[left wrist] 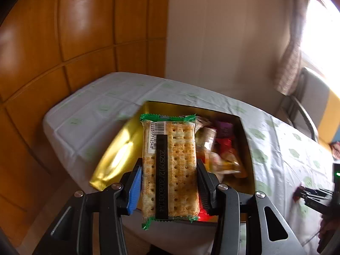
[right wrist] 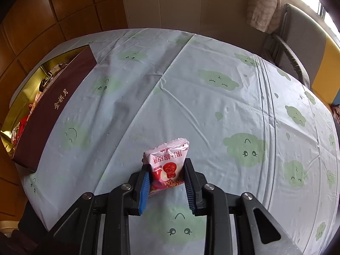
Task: Organize snacks
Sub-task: 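Carry the cracker pack over the gold tin with the left gripper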
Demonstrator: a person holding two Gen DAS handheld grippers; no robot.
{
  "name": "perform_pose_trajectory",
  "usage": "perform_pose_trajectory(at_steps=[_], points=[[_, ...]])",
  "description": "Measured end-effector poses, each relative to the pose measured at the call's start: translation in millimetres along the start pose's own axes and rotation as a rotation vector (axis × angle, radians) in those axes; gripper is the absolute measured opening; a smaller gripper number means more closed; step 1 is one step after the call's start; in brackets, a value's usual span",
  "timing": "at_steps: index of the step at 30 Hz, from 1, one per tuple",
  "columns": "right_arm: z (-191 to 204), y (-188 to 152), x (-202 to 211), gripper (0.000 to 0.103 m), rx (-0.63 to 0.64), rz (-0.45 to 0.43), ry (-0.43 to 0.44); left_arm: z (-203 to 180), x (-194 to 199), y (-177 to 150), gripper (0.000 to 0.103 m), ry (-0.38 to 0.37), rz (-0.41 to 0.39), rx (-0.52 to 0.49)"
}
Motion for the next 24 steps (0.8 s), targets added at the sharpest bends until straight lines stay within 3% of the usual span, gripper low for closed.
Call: perform_pose_trajectory(at_steps=[11, 24], points=[[1, -1, 1, 0.030, 0.004, -0.009, -0.018, 64, 7, -5, 0.047, 0.088, -0.014, 0.110], [0, -1, 1, 0.030, 0.008, -0.012, -0.036, 80, 11, -6, 0.047, 0.102, -0.021, 0.141]])
Point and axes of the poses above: each gripper's, at about its wrist camera, not at the fingertips, and x roughly against the way its jaws point, z to its left, y to its top, the point moved 10 cm from there along -x, roughly the way its jaws point, and after that the axes turned 11 degrees about z, right-handed, at the moved point
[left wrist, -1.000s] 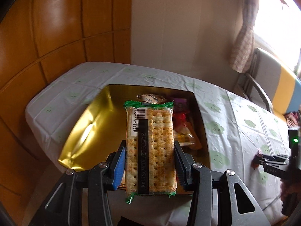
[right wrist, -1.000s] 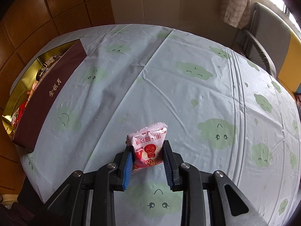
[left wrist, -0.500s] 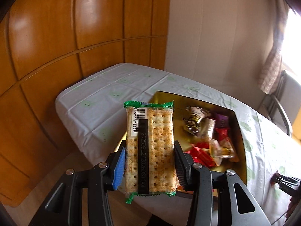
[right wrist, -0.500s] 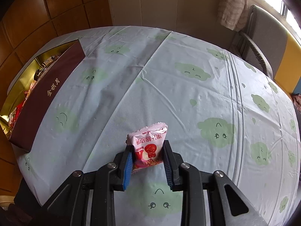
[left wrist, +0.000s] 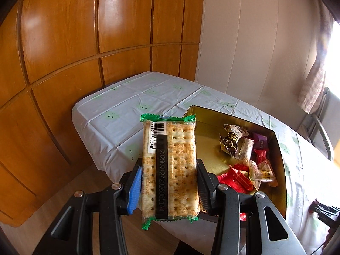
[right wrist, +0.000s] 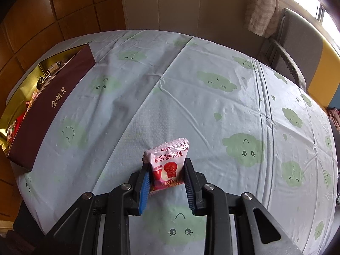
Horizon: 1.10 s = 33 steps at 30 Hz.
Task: Organize snacks
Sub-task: 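Carry the cracker pack over the gold tin with the left gripper, then lower the cracker pack into the tin and open the left gripper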
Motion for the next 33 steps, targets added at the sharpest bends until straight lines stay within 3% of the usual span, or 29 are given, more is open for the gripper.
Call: perform_pose_trajectory(at_steps=[11, 28, 31, 33], points=[[-2, -1, 2, 0.030, -0.022, -0.024, 0.017, -19, -8, -12, 0.047, -0.023, 0.040, -0.053], [-4, -3, 4, 0.030, -0.044, -0.057, 0.039, -113, -12, -25, 0.047, -0.131, 0.072, -0.304], [-4, -3, 4, 0.030, -0.043, -0.058, 0.040, -118, -19, -23, 0.047, -0.192, 0.124, -0.289], [-4, -3, 4, 0.030, -0.045, -0.058, 0.040, -108, -30, -17, 0.047, -0.255, 0.189, -0.210]])
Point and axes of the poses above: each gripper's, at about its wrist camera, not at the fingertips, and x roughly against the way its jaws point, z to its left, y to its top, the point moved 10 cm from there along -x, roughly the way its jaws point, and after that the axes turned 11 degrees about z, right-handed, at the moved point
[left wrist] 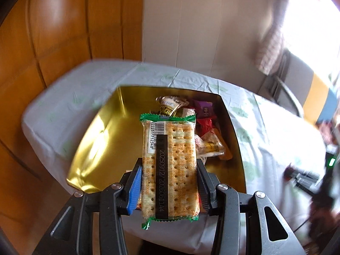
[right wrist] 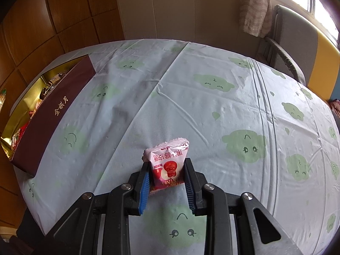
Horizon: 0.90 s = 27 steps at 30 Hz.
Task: Organize snacks
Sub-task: 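Lower the cracker pack into the tin and open the left gripper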
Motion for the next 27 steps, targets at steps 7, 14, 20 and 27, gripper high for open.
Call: perform_pose_trajectory(at_steps=[7, 14, 20, 27], points=[[0, 0, 0, 0.030, -0.010, -0.003, 0.000, 39, -19, 23, 0.047, -0.063, 0.072, 0.124], [-1, 0, 0, 0.030, -0.021, -0.002, -0.005, 30, -64, 44, 0.047, -0.015, 0.122, 0.085], [0, 0, -1, 0.030, -0.025, 0.000, -0.010, 36, -103, 51, 0.047, 0.043, 0.181, 0.089], [0, 0, -1, 0.030, -0.029, 0.000, -0.012, 41, -96, 43, 0.053, 0.116, 0.139, 0.069]])
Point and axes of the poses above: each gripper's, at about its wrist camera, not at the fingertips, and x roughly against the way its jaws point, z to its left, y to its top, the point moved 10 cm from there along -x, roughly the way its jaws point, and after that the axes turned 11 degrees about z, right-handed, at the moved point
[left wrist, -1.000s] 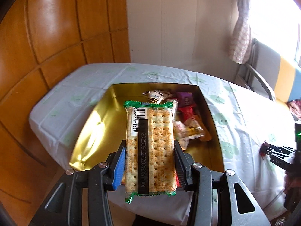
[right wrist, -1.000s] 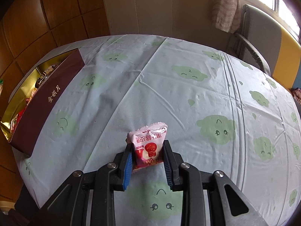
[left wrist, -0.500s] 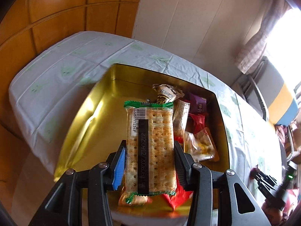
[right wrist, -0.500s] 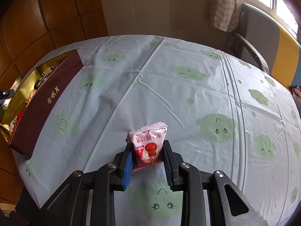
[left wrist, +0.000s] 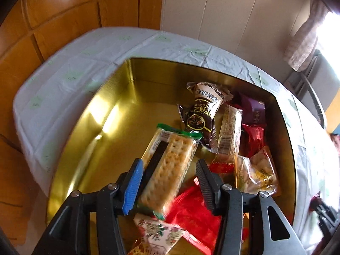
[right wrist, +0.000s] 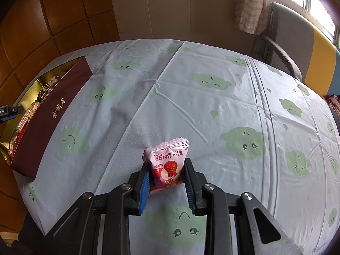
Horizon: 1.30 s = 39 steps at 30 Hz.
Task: Organize snacks
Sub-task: 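Lower the cracker pack into the tin and open the left gripper, then carry the pink candy packet over the gold tin with the right gripper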
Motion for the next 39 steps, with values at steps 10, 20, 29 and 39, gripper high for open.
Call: perform_pose_trajectory(at_steps=[10, 20, 29, 39], points=[[2, -2, 1, 0.030, 0.010, -0.007, -0.024, -1, 82, -25, 0.056, 0.093, -0.252, -0.041], [4, -2, 2, 0.030, 0.022, -0.009, -0.038, -4, 119, -52, 0.056, 0.081, -0.301, -0.047], [5, -1, 2, 0.029, 0.035, 0.000, -0.054, 2, 116, -66, 0.056, 0.071, -0.286, -0.021], [28, 2, 8, 0.028, 0.072, 0.030, -0.012, 16, 114, -70, 0.056, 0.070, -0.282, 0.008]])
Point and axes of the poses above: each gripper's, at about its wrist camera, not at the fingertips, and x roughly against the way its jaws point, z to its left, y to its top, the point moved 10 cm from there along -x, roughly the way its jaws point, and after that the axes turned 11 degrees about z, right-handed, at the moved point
